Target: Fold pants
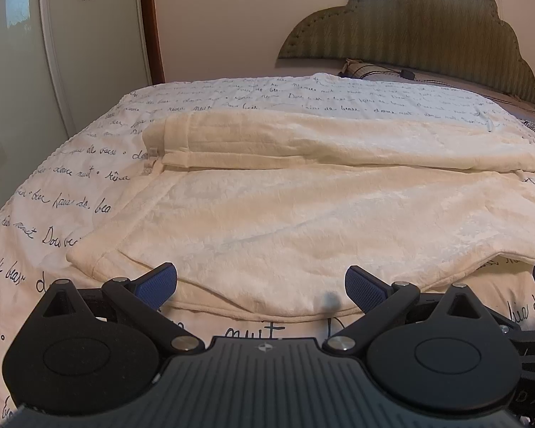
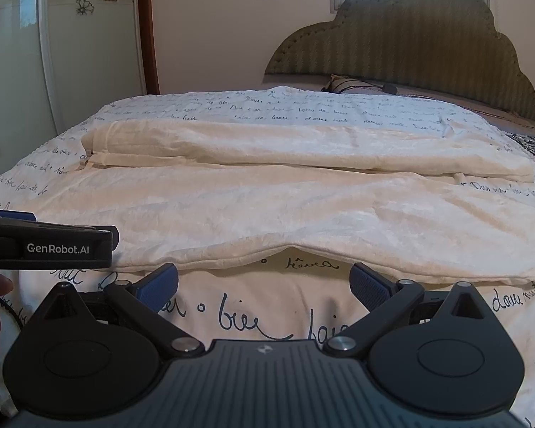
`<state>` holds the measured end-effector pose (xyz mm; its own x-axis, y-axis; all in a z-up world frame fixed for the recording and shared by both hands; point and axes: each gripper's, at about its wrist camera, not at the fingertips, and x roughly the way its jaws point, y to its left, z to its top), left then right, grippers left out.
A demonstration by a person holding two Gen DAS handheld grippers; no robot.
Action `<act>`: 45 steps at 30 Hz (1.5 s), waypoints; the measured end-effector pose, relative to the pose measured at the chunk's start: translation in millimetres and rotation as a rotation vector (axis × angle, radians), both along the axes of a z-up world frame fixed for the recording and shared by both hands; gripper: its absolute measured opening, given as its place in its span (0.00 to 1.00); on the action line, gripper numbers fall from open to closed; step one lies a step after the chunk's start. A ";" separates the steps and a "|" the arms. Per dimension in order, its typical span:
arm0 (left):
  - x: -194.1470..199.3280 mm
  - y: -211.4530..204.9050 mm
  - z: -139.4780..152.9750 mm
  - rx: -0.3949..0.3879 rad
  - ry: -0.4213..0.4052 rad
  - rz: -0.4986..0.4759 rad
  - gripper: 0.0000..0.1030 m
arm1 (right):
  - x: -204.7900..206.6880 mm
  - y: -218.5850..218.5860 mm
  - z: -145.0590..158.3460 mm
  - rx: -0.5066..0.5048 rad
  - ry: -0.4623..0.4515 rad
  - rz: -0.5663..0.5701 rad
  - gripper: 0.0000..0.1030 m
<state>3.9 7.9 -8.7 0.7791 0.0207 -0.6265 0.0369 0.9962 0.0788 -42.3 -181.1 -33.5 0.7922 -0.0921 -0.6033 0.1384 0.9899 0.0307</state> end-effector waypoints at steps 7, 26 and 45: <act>-0.4 -1.1 -0.2 0.001 0.004 0.001 1.00 | -0.6 1.2 -0.2 -0.002 0.003 0.004 1.00; -2.1 -2.1 0.1 0.000 0.005 0.001 1.00 | -0.2 2.2 -1.0 0.000 0.005 0.006 1.00; -1.9 -1.9 0.8 -0.003 0.001 -0.003 1.00 | -1.0 3.8 0.0 0.006 0.003 0.014 1.00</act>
